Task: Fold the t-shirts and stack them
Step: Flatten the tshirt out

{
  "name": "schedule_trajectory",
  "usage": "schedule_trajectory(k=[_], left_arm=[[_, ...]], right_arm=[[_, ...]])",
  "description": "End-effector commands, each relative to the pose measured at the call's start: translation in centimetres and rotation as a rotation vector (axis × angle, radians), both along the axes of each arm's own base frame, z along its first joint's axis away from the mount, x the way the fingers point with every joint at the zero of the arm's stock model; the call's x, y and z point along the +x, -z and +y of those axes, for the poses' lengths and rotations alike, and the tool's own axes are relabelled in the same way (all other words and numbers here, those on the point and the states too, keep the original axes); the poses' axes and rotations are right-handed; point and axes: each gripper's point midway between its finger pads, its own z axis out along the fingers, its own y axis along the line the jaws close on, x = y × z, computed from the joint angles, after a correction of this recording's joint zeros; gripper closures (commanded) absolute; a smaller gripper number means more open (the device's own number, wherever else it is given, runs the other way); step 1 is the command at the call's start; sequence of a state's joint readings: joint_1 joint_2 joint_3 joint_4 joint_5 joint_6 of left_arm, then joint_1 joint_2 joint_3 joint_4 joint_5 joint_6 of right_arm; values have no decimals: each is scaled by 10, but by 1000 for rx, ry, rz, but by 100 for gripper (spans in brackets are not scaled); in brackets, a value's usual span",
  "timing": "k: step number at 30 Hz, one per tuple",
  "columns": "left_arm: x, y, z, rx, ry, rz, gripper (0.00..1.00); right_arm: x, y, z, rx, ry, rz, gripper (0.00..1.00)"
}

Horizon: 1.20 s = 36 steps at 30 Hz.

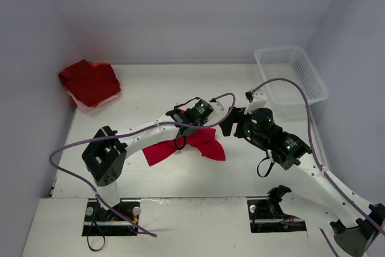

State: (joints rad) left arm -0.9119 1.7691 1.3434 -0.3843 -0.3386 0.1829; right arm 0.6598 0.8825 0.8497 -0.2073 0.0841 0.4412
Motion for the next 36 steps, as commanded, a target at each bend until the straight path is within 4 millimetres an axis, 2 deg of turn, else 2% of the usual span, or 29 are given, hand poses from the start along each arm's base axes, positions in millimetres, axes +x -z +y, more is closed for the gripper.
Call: schedule_trajectory(k=[1, 9, 12, 18, 21, 27, 30, 36], left_arm=[[23, -66, 2, -90, -36, -125, 100], [28, -98, 23, -119, -87, -180, 100], [35, -107, 38, -120, -127, -198, 100], [46, -146, 77, -186, -223, -257, 100], [49, -160, 96, -167, -265, -300, 100], [49, -198, 127, -239, -341, -351, 100], [47, -210, 132, -252, -365, -364, 100], [43, -230, 144, -275, -418, -417, 100]], right_arm=[[4, -6, 9, 36, -20, -24, 27], [-3, 24, 10, 43, -22, 47, 27], [-5, 33, 11, 48, -20, 63, 27], [-3, 50, 12, 42, -6, 99, 26], [-1, 53, 15, 46, -2, 104, 26], [8, 64, 21, 40, 3, 125, 26], [12, 73, 24, 28, 6, 140, 26], [32, 73, 35, 34, 12, 100, 26]])
